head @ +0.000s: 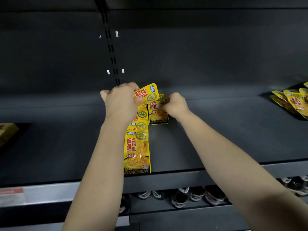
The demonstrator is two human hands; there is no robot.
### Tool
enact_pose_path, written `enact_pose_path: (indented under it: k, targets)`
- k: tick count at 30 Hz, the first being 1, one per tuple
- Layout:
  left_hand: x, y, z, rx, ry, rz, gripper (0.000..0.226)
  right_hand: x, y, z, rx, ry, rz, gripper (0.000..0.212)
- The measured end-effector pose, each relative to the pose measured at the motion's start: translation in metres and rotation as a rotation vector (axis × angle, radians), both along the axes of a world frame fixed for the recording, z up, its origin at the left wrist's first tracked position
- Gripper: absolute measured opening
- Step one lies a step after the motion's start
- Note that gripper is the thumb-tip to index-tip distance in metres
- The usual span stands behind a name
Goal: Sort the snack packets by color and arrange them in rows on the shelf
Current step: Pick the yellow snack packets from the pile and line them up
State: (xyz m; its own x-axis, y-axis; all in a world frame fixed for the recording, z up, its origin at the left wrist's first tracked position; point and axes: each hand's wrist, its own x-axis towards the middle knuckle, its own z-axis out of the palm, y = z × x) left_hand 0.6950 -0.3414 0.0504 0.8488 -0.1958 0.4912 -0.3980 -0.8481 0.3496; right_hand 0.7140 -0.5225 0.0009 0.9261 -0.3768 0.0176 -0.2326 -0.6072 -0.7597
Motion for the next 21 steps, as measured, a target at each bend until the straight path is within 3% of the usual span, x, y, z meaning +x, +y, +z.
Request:
enact_pose_path:
  k: [9, 17, 21]
  targets:
    - [-0.001, -0.003, -0.011, 0.006, -0.001, -0.021, 0.018, 0.001, 0.003, -0.002, -0.154, 0.082, -0.014, 0.034]
    - [-0.002, 0.003, -0.016, -0.022, -0.005, -0.031, 0.017, -0.009, 0.006, -0.003, -0.157, -0.023, -0.006, 0.054]
    - [-0.004, 0.002, -0.016, -0.049, -0.036, -0.074, 0.015, -0.015, 0.001, -0.003, -0.131, -0.153, 0.014, 0.035]
